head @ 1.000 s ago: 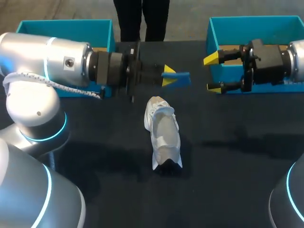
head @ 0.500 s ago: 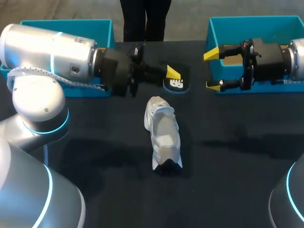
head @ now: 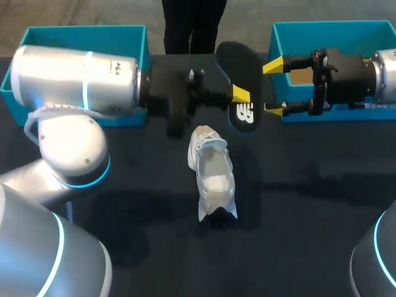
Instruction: Take the shoe out of the shoebox, open the shoe tongue, remove and reinsert the insole, then place the shoe into the shoebox
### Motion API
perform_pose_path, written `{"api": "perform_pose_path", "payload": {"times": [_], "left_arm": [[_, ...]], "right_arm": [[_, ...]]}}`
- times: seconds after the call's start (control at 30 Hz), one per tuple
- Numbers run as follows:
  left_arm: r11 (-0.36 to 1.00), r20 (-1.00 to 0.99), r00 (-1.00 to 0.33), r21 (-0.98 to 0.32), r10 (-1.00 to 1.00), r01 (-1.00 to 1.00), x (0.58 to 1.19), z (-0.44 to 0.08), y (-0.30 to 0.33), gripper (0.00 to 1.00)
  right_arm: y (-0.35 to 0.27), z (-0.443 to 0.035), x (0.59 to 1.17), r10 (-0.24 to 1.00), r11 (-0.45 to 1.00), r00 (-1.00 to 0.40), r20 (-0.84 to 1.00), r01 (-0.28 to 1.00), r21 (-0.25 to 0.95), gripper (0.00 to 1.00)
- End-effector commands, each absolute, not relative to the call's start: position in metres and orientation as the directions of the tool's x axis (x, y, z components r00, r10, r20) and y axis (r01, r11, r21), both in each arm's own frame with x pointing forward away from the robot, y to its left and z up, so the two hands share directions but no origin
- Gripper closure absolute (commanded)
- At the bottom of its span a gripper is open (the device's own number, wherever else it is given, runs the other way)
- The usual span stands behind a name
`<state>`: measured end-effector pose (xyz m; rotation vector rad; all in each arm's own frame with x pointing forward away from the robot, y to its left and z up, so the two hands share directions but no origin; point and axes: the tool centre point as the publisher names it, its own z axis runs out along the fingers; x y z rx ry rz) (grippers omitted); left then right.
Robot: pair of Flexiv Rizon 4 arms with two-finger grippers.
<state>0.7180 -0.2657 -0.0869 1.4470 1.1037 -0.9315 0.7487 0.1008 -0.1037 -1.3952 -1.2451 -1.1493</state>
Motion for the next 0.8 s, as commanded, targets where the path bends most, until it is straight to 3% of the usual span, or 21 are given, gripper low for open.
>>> {"api": "perform_pose_path", "payload": {"times": [0.03, 0.33, 0.43, 0.53, 0.63, 0.8], "left_arm": [[0.036, -0.915, 0.398, 0.401, 0.069, 0.916, 0.71, -0.1, -0.267, 1.0], [0.074, -0.944, 0.321, 0.326, 0.078, 0.942, 0.708, -0.11, -0.27, 1.0], [0.066, -0.946, 0.313, 0.319, 0.083, 0.946, 0.706, -0.112, -0.272, 1.0], [0.063, -0.95, 0.3, 0.305, 0.083, 0.95, 0.704, -0.115, -0.274, 1.0], [0.064, -0.952, 0.294, 0.299, 0.085, 0.952, 0.704, -0.115, -0.274, 1.0], [0.065, -0.952, 0.294, 0.3, 0.091, 0.952, 0.705, -0.116, -0.275, 1.0]], "right_arm": [[0.105, -0.103, 0.753, 0.151, -0.072, 0.054, 0.987, 0.996, -0.044, 0.0], [0.114, -0.1, 0.759, 0.142, -0.058, 0.035, 0.989, 0.998, -0.027, 0.02], [0.116, -0.101, 0.76, 0.137, -0.049, 0.031, 0.99, 0.999, -0.025, 0.14], [0.117, -0.103, 0.761, 0.134, -0.043, 0.033, 0.99, 0.999, -0.028, 0.36], [0.118, -0.104, 0.76, 0.134, -0.039, 0.038, 0.99, 0.999, -0.033, 0.48], [0.118, -0.108, 0.759, 0.129, -0.028, 0.048, 0.991, 0.999, -0.045, 0.53]]}}
